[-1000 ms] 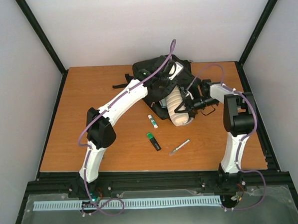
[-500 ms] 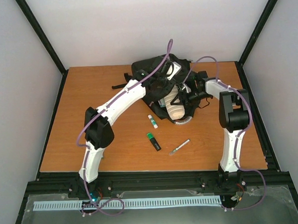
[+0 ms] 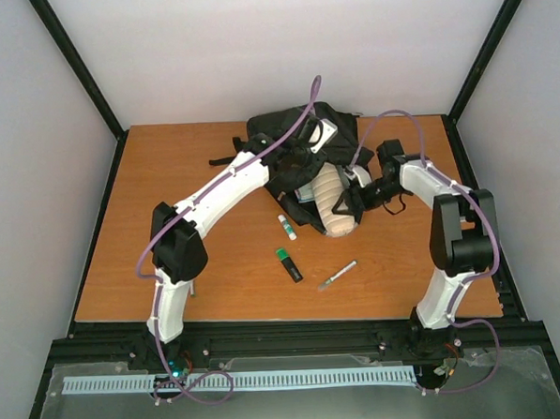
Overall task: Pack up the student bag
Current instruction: Place the stationery at the center of the board.
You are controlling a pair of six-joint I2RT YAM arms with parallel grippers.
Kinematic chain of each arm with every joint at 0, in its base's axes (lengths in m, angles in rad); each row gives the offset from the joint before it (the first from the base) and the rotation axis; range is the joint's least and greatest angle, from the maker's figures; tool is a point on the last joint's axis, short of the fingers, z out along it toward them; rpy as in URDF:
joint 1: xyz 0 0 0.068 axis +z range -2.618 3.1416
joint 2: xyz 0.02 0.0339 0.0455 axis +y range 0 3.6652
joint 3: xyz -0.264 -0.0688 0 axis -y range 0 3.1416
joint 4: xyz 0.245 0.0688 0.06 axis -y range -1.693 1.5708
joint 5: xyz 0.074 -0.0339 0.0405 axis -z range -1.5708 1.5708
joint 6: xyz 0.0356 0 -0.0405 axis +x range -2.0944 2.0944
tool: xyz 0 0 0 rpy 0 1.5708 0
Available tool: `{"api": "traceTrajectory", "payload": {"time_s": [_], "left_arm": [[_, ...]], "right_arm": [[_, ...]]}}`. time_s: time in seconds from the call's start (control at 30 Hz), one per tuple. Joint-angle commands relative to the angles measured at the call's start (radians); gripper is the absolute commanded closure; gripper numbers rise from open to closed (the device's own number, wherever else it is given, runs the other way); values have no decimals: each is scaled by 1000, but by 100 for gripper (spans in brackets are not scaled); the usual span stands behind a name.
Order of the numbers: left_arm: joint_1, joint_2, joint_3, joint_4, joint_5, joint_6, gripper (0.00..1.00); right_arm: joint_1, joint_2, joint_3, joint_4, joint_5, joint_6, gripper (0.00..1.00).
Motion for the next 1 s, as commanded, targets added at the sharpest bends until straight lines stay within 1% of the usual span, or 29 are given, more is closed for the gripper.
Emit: {"api": "traceTrajectory", "payload": {"time_s": [0.0,0.1,0.23,0.33,0.43,0.5,0.6,0.7,0.8,0.97], "left_arm": [[-4,-82,6,88,3,-5,99],[-4,-86,1,89,0,-5,99],[-4,-88,-4,92,3,-5,99],[-4,-85,-5,98,5,-11,99],[-4,-85,-4,100,6,-11,99],[-4,-87,-2,95,6,-8,99],[-4,-87,-2,95,5,-5,99],[-4,-83,2,95,10,-8,99],[-4,-82,4,98,10,-9,99],[-4,-83,8,95,10,-8,99]], "right_arm": [[6,-52,-38,-45,25,-126,19],[6,-99,-77,-32,90,-167,18],[6,-175,-148,42,204,-230,17],[6,-175,-169,103,244,-242,17],[6,-176,-164,107,263,-249,17],[6,-218,-181,99,274,-283,18],[11,-315,-245,121,329,-375,18],[38,-407,-333,161,389,-488,18],[83,-460,-396,187,445,-569,18],[189,-486,-482,283,567,-610,20]]}}
